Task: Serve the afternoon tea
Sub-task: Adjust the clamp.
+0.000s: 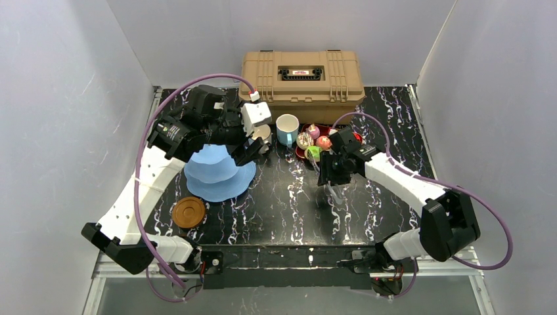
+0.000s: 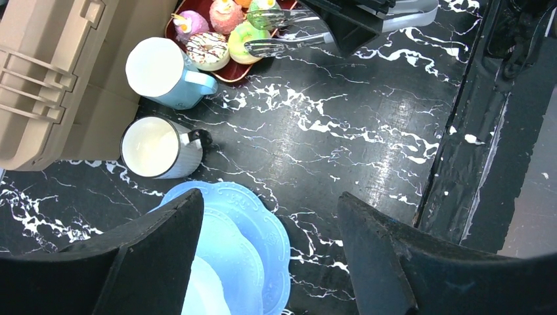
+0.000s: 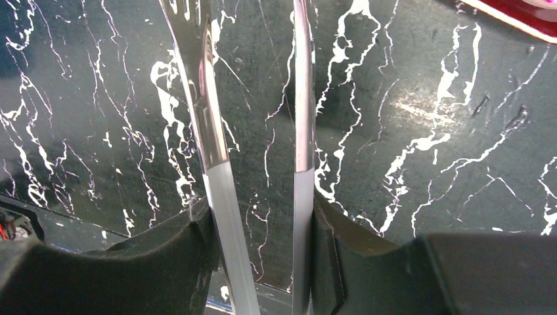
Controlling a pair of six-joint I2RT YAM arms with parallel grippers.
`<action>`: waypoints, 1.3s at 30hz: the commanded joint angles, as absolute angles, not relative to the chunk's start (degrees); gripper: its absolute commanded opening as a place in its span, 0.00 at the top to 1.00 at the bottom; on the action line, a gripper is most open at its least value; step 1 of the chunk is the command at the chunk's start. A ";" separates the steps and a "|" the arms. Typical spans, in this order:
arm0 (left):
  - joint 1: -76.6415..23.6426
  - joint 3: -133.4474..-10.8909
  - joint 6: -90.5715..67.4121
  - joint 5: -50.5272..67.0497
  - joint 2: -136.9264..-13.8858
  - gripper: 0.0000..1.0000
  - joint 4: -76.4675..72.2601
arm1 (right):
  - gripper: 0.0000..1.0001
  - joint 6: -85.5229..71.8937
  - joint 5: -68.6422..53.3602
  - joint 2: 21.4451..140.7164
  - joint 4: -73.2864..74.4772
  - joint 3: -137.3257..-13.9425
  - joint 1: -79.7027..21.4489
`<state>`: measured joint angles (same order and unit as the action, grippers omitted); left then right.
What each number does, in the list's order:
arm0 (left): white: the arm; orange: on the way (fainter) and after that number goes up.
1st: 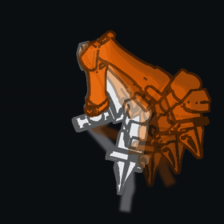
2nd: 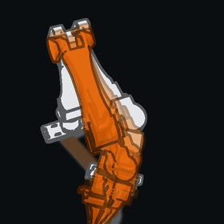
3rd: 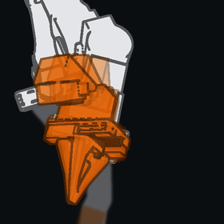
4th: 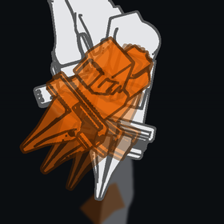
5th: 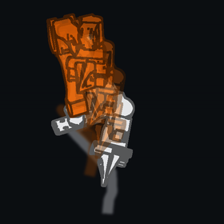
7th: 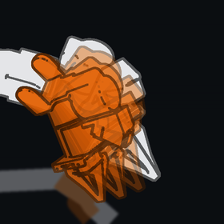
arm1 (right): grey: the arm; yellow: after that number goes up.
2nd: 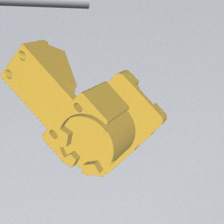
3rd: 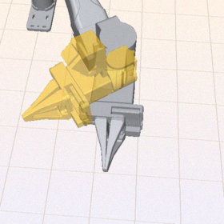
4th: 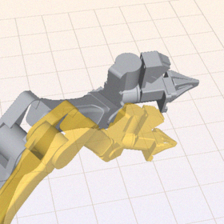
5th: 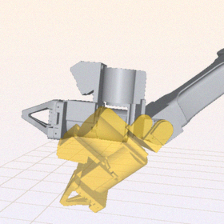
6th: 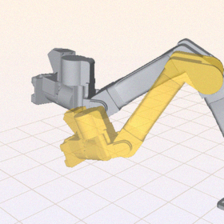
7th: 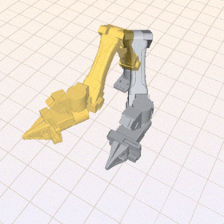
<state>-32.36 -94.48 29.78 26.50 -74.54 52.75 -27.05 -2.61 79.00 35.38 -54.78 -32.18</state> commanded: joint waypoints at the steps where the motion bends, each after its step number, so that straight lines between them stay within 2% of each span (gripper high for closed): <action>1: -32.06 -96.27 29.50 28.06 -73.43 0.28 53.52 | 0.71 -26.35 -3.04 76.29 38.01 -59.28 -30.24; 11: -32.08 -99.24 27.88 27.42 -75.22 0.28 54.83 | 0.74 -25.20 -5.75 75.98 44.11 -64.61 -21.53; 19: -32.08 -102.64 25.27 27.40 -78.50 0.29 57.22 | 0.77 -27.40 -6.79 76.20 47.91 -64.10 -19.69; 26: -32.08 -101.66 25.54 27.88 -78.07 0.29 56.97 | 0.68 -27.53 -7.93 76.39 47.48 -61.67 -19.69; 36: -32.08 -100.84 25.47 28.07 -77.45 0.29 56.18 | 0.63 -26.23 -7.11 79.21 47.16 -61.15 -19.69; 39: -32.08 -100.90 25.15 28.34 -77.59 0.29 56.00 | 0.59 -25.98 -6.37 79.88 46.77 -60.38 -19.64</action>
<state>-32.36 -100.88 25.87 26.59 -78.98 55.72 -26.76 -6.76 79.33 47.00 -61.10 -19.88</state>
